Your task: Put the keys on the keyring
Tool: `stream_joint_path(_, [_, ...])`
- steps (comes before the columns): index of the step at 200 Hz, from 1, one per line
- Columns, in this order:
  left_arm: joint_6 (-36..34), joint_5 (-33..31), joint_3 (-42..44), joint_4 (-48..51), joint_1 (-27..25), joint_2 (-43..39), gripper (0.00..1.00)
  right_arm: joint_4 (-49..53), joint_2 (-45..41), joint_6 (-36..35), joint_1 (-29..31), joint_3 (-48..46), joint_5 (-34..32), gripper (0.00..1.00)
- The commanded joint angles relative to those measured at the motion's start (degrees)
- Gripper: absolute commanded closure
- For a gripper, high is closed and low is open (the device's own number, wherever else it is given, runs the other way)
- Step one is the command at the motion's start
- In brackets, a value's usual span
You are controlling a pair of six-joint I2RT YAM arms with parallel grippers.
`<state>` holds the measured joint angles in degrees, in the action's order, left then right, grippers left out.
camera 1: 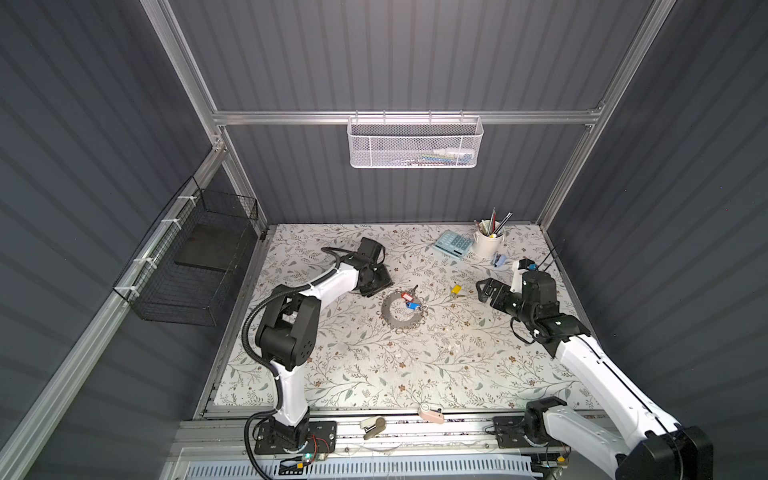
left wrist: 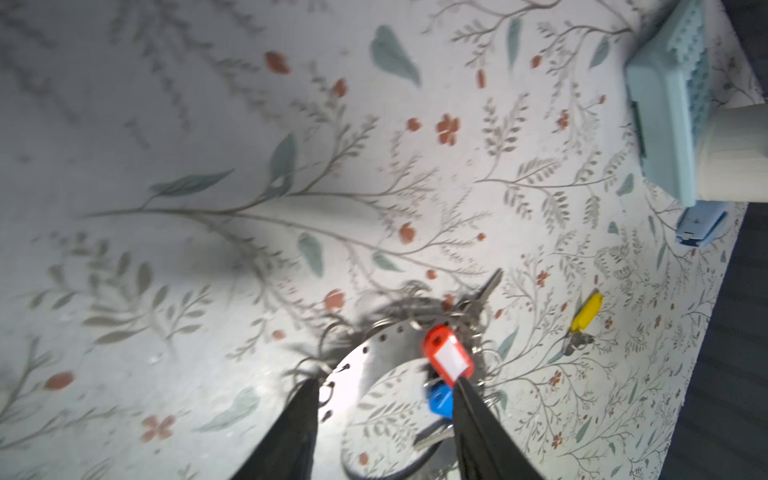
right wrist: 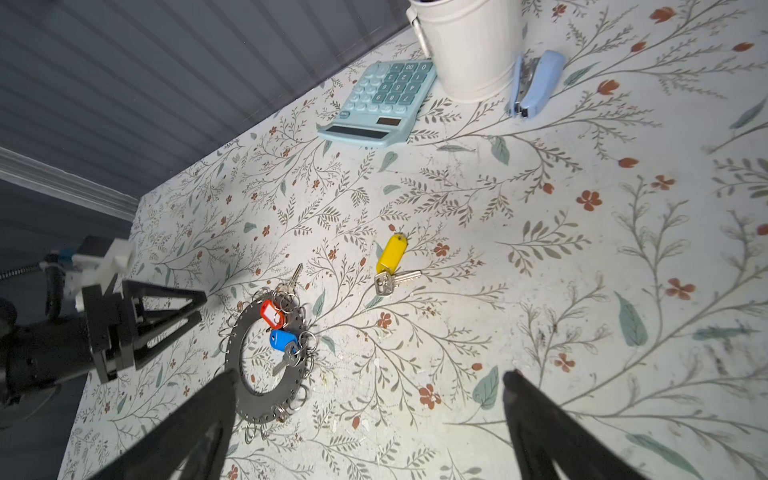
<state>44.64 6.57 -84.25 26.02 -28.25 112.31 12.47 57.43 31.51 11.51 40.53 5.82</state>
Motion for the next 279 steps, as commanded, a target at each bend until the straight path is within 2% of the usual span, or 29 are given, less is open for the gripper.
stream_joint_path(1, [-4.7, -4.2, -5.4, 8.8, -0.8, 2.4, 0.48, 0.7, 0.2, -1.2, 0.6, 0.5, 2.4, 0.01])
stream_joint_path(15, [-10.1, -4.0, -8.9, 11.5, -0.9, 4.6, 0.49, 0.5, 0.2, -1.7, 0.8, 0.3, 3.0, 0.01])
stream_joint_path(28, [-17.6, -5.3, -13.1, 16.6, -0.9, 7.0, 0.54, 0.5, 0.2, -2.3, 0.8, 0.0, 3.6, 0.01])
stream_joint_path(60, [-34.6, -3.9, -16.5, 20.9, -0.9, 9.0, 0.54, 0.2, 0.9, -3.1, 0.8, -0.2, 5.6, 0.01])
stream_joint_path(99, [-44.4, -2.8, -17.0, 21.8, -1.0, 10.3, 0.53, -0.8, 3.3, -3.1, 1.0, 0.4, 8.5, 0.01])
stream_joint_path(142, [-47.2, -2.0, -18.8, 21.7, -1.0, 12.9, 0.54, -0.8, 3.2, -2.7, 1.5, 0.3, 9.0, 0.01])
stream_joint_path(231, [-47.9, 0.8, -19.9, 20.8, -1.0, 15.4, 0.75, 0.7, 2.2, -2.6, 1.9, 0.3, 8.4, 0.01])
stream_joint_path(279, [-48.7, 3.8, -20.1, 21.2, -1.0, 15.7, 0.75, 0.7, 2.2, -2.6, 1.9, -0.1, 8.4, 0.01])
